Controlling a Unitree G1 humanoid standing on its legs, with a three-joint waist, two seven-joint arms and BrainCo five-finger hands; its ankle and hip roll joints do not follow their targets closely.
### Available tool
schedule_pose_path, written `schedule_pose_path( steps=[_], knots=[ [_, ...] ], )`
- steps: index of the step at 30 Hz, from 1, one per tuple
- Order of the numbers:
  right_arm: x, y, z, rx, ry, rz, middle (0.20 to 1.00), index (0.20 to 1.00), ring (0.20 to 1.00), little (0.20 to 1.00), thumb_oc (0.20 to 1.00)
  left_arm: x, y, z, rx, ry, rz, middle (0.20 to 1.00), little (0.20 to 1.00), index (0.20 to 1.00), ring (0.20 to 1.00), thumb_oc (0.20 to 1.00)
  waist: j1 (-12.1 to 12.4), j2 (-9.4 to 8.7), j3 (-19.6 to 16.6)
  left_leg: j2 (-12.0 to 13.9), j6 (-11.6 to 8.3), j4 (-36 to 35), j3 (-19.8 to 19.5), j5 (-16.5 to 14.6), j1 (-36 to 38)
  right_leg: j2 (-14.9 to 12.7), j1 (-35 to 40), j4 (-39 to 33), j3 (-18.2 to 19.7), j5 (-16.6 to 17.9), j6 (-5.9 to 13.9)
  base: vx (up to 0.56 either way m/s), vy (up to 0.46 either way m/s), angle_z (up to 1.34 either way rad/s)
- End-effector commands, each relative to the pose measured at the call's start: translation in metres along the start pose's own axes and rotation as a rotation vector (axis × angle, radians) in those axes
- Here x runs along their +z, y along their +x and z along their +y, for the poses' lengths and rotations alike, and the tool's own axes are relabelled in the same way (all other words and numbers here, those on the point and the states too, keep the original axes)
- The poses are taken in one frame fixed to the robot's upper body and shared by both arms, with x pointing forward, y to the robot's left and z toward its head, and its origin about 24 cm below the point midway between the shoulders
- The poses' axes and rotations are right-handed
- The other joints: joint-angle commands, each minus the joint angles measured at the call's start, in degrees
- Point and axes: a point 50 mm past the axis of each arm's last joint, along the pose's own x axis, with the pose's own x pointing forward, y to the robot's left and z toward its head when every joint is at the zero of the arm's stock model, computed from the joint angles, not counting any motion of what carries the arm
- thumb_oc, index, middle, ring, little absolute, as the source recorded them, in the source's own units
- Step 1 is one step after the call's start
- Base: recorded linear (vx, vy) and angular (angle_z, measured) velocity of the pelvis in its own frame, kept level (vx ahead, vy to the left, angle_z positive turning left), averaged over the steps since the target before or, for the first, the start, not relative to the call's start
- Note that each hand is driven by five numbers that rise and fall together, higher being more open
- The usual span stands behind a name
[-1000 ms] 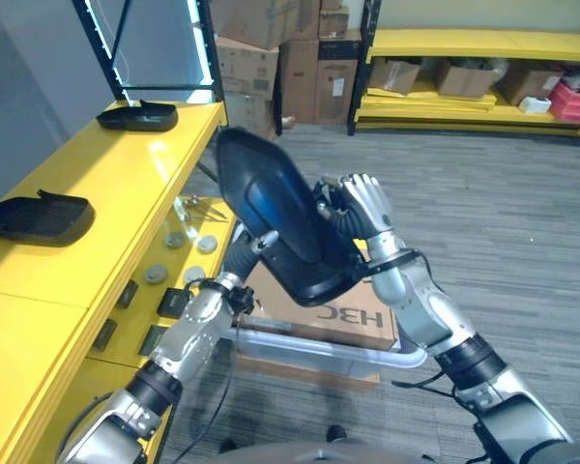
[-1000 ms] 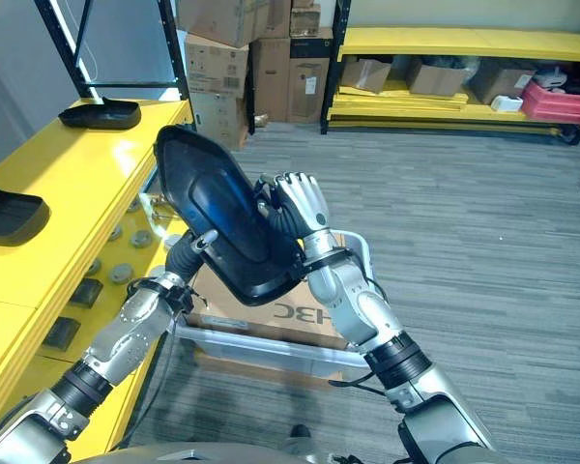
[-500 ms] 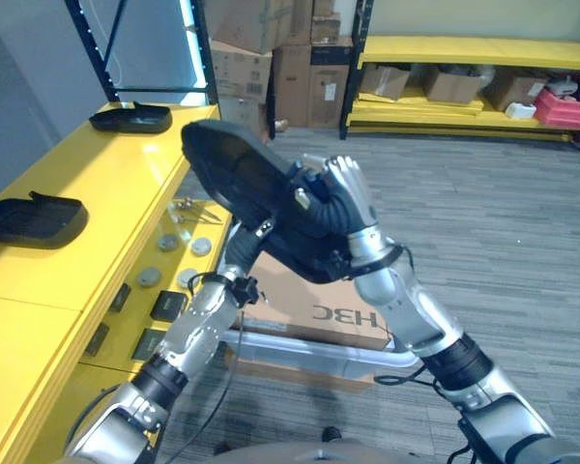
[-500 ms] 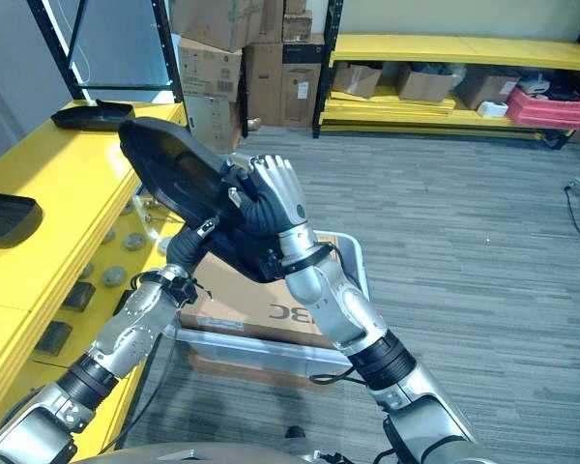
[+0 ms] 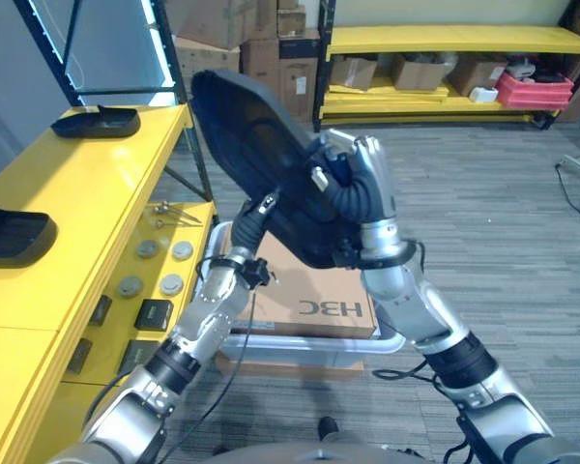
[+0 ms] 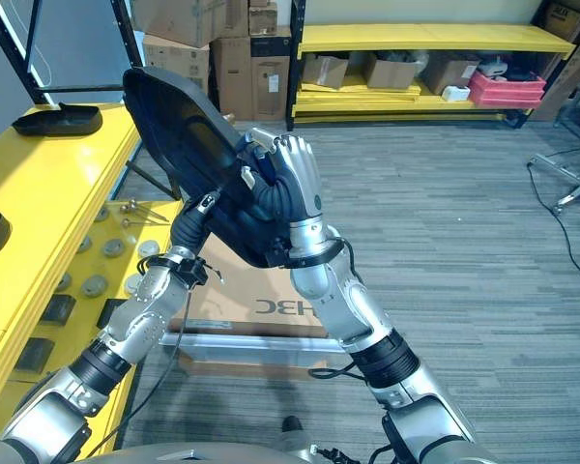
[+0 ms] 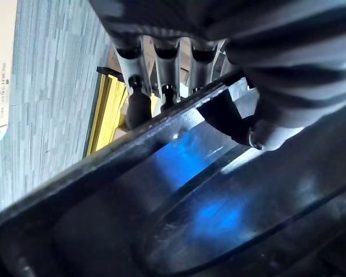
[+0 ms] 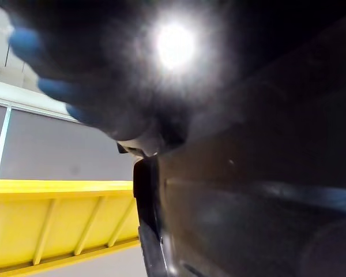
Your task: Move parts from the plastic box to the shelf.
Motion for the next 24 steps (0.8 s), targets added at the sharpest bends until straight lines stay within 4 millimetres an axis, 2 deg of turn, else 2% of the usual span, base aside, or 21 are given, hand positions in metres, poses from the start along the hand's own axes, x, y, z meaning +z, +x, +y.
schedule_pose_path(
  steps=[1,2,3,4,5,6,7,11,12,13,14,15,18,19,21,23,24],
  knots=[
    [0.032,-0.003,0.008,0.031,0.141,-0.142,0.2,0.2,0.2,0.2,0.2,0.059,0.032,-0.053,-0.176,-0.07,-0.276,0.2,0.2,0.2,0.2,0.2,1.6,0.07,-0.2,2.86,-1.57,0.04,-1.56,-3.67,3.48,-0.38,0.55,1.13,-1.27,-2.84,1.23,0.0,0.0,0.0],
    [0.031,-0.004,0.008,0.037,0.148,-0.137,0.2,0.2,0.2,0.2,0.2,0.058,0.032,-0.05,-0.16,-0.071,-0.275,0.2,0.2,0.2,0.2,0.2,1.66,-0.01,-0.18,2.91,-1.59,0.04,-1.59,-3.65,3.47,-0.35,0.53,1.12,-1.27,-2.83,1.19,-0.01,-0.031,0.0],
    [0.028,-0.005,0.013,0.085,0.203,-0.097,0.501,0.501,0.501,0.501,0.501,0.054,0.03,-0.042,-0.119,-0.025,-0.273,0.2,0.2,0.2,0.2,0.2,1.91,-0.22,-0.21,2.99,-1.6,0.04,-1.64,-3.56,3.43,-0.26,0.68,1.06,-1.43,-2.88,1.07,0.0,0.0,0.0],
    [0.025,-0.007,0.011,0.08,0.238,-0.069,1.0,1.0,1.0,1.0,1.0,0.055,0.028,-0.036,-0.097,0.023,-0.282,0.2,0.2,0.2,0.2,0.2,2.04,-0.3,-0.2,3.03,-1.63,0.04,-1.61,-3.51,3.44,-0.21,0.79,1.04,-1.5,-2.92,1.03,0.0,0.0,0.0],
    [0.02,-0.012,0.008,0.063,0.285,-0.023,1.0,1.0,1.0,1.0,1.0,0.054,0.024,-0.023,-0.035,0.099,-0.289,0.2,0.2,0.2,0.2,0.2,2.23,-0.48,-0.19,3.12,-1.67,0.04,-1.6,-3.45,3.48,-0.19,0.92,1.06,-1.6,-2.93,0.93,0.0,0.0,0.0],
    [0.007,-0.026,0.0,0.03,0.343,0.064,1.0,1.0,1.0,1.0,1.0,0.059,0.02,-0.003,0.058,0.384,-0.34,0.2,0.2,0.2,0.2,0.2,2.35,-0.76,-0.09,3.12,-1.76,0.04,-1.65,-3.4,3.42,-0.12,1.05,1.07,-1.85,-2.97,0.9,-0.01,-0.007,0.03],
    [0.007,-0.026,0.0,0.03,0.344,0.066,1.0,1.0,1.0,1.0,1.0,0.059,0.02,-0.004,0.058,0.385,-0.34,0.2,0.2,0.2,0.2,0.2,2.37,-0.78,-0.13,3.11,-1.76,0.04,-1.68,-3.4,3.44,-0.14,1.09,1.06,-1.88,-2.98,0.9,-0.01,0.003,0.05],
    [-0.02,-0.062,-0.011,-0.001,0.379,0.262,1.0,1.0,1.0,1.0,1.0,0.079,0.008,0.014,0.142,0.75,-0.47,0.2,0.2,0.2,0.2,0.2,2.26,-0.89,0.16,2.97,-1.79,0.04,-1.61,-3.49,3.51,-0.17,1.09,1.36,-2.12,-3.03,1.02,0.0,0.008,0.01],
    [-0.041,-0.097,-0.023,-0.033,0.314,0.423,1.0,1.0,1.0,1.0,1.0,0.084,0.002,0.026,0.209,0.865,-0.504,0.2,0.2,0.2,0.2,0.2,1.79,-0.8,0.15,2.9,-1.79,0.04,-1.5,-3.68,3.63,-0.29,1.0,1.58,-2.11,-3.05,1.18,0.0,0.0,0.0],
    [-0.041,-0.097,-0.023,-0.033,0.314,0.424,1.0,1.0,1.0,1.0,1.0,0.083,0.002,0.026,0.208,0.864,-0.503,0.2,0.2,0.2,0.2,0.2,1.85,-0.79,0.09,2.9,-1.79,0.04,-1.51,-3.69,3.63,-0.29,1.01,1.58,-2.12,-3.06,1.18,0.0,0.0,0.0],
    [-0.052,-0.115,-0.026,-0.03,0.264,0.508,1.0,1.0,1.0,1.0,1.0,0.088,0.001,0.03,0.22,0.931,-0.522,0.2,0.2,0.2,0.2,0.2,1.58,-0.76,0.07,2.9,-1.79,0.04,-1.53,-3.77,3.67,-0.33,0.96,1.63,-2.12,-3.05,1.27,0.0,0.0,0.0],
    [-0.056,-0.125,-0.029,-0.034,0.254,0.55,1.0,1.0,1.0,1.0,1.0,0.089,-0.001,0.032,0.226,0.936,-0.525,0.2,0.2,0.2,0.2,0.2,1.48,-0.77,0.0,2.9,-1.78,0.04,-1.57,-3.85,3.71,-0.34,0.95,1.74,-2.12,-3.1,1.3,0.0,0.0,0.0],
    [-0.08,-0.173,-0.032,-0.042,0.183,0.79,1.0,1.0,1.0,1.0,1.0,0.096,-0.004,0.041,0.285,0.998,-0.555,0.2,0.2,0.2,0.2,0.2,0.95,-0.79,-0.11,2.83,-1.75,0.04,-1.51,-4.03,3.81,-0.53,0.87,1.88,-2.13,-3.04,1.45,0.0,0.01,-0.04],
    [-0.091,-0.199,-0.033,-0.04,0.136,0.916,1.0,1.0,1.0,1.0,1.0,0.099,-0.005,0.043,0.296,1.006,-0.573,0.2,0.2,0.2,0.2,0.2,0.82,-0.79,-0.14,2.8,-1.74,0.04,-1.49,-4.05,3.79,-0.6,0.79,1.97,-2.06,-2.95,1.46,0.0,0.0,0.0],
    [-0.101,-0.236,-0.032,-0.006,0.068,1.077,1.0,1.0,1.0,1.0,1.0,0.102,-0.01,0.044,0.301,0.992,-0.592,0.2,0.2,0.2,0.2,0.2,0.79,-0.84,-0.12,2.71,-1.71,0.04,-1.53,-4.12,3.86,-0.7,0.75,2.08,-2.06,-2.89,1.47,0.0,0.0,0.0],
    [-0.107,-0.284,-0.03,0.031,0.0,1.3,1.0,1.0,1.0,1.0,1.0,0.104,-0.019,0.044,0.299,0.951,-0.618,0.2,0.2,0.2,0.2,0.2,0.97,-0.82,-0.01,2.58,-1.68,0.04,-1.63,-4.19,3.88,-0.82,0.75,2.02,-2.08,-2.82,1.54,0.0,0.0,0.0],
    [-0.105,-0.319,-0.021,0.101,-0.001,1.471,1.0,1.0,1.0,1.0,1.0,0.105,-0.029,0.05,0.322,0.91,-0.62,0.2,0.2,0.2,0.2,0.2,1.36,-0.91,0.02,2.53,-1.7,0.04,-1.57,-4.23,3.94,-0.89,0.82,1.95,-2.12,-2.78,1.52,0.0,0.0,0.0]
  ],
)
